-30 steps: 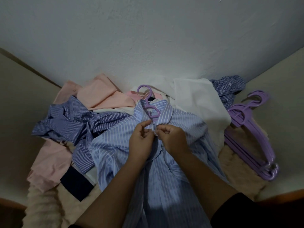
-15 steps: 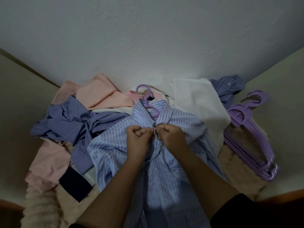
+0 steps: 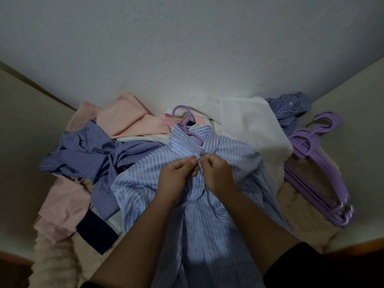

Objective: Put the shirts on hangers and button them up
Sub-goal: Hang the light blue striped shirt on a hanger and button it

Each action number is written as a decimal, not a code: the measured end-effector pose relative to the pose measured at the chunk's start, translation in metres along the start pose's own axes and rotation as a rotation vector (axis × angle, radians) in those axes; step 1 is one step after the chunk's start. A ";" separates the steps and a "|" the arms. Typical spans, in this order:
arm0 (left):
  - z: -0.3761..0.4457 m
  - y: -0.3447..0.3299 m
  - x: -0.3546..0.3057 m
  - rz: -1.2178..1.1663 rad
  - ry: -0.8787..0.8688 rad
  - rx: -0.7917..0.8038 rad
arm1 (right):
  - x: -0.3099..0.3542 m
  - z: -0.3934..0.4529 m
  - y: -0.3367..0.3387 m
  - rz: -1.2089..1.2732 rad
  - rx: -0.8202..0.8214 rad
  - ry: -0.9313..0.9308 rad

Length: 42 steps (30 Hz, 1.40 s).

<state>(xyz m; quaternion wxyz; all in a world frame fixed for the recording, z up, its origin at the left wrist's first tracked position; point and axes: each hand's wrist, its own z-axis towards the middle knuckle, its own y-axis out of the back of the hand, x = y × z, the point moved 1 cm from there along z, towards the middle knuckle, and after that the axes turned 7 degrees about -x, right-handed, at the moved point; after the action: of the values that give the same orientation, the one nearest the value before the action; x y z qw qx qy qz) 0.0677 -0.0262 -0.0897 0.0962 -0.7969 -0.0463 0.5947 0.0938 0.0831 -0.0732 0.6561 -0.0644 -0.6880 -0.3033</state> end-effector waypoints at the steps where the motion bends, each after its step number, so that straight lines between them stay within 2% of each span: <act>1: 0.000 0.000 -0.001 0.005 0.004 -0.004 | 0.000 0.001 0.000 -0.004 0.007 -0.017; 12: -0.003 -0.004 -0.003 0.206 -0.123 -0.045 | -0.001 0.009 -0.001 0.164 0.081 -0.231; 14: -0.004 -0.003 0.000 0.235 -0.141 -0.070 | -0.001 0.010 0.000 0.133 0.092 -0.204; 18: -0.002 -0.003 0.002 0.320 -0.200 -0.113 | 0.003 0.007 0.003 0.016 0.095 -0.037; 21: -0.003 -0.004 0.001 0.380 -0.237 -0.116 | -0.001 0.007 0.002 -0.003 0.050 0.028; 25: -0.005 -0.004 0.001 0.316 -0.204 -0.100 | 0.000 0.008 0.001 0.000 -0.025 0.055; 29: -0.004 -0.002 0.001 0.240 -0.150 -0.099 | 0.003 0.009 0.002 0.090 -0.004 -0.043; 33: 0.004 0.000 0.001 0.003 0.048 -0.030 | 0.002 0.011 0.002 0.221 0.085 -0.194; 35: 0.009 -0.001 0.000 -0.094 0.132 0.004 | 0.001 0.011 0.002 0.195 0.073 -0.178; 37: 0.010 -0.005 -0.002 -0.108 0.154 0.037 | -0.002 0.009 0.003 0.175 0.053 -0.164; 39: 0.008 -0.008 -0.002 -0.073 0.137 0.007 | -0.006 0.005 0.003 0.160 0.059 -0.181; 42: 0.004 -0.003 0.002 0.174 0.004 -0.046 | -0.008 -0.002 0.003 0.201 0.096 -0.275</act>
<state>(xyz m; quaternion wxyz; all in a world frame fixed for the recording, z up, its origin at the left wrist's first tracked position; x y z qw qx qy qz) 0.0643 -0.0225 -0.0920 0.0257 -0.8012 0.0098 0.5978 0.0984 0.0873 -0.0796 0.5851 -0.1425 -0.7750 -0.1914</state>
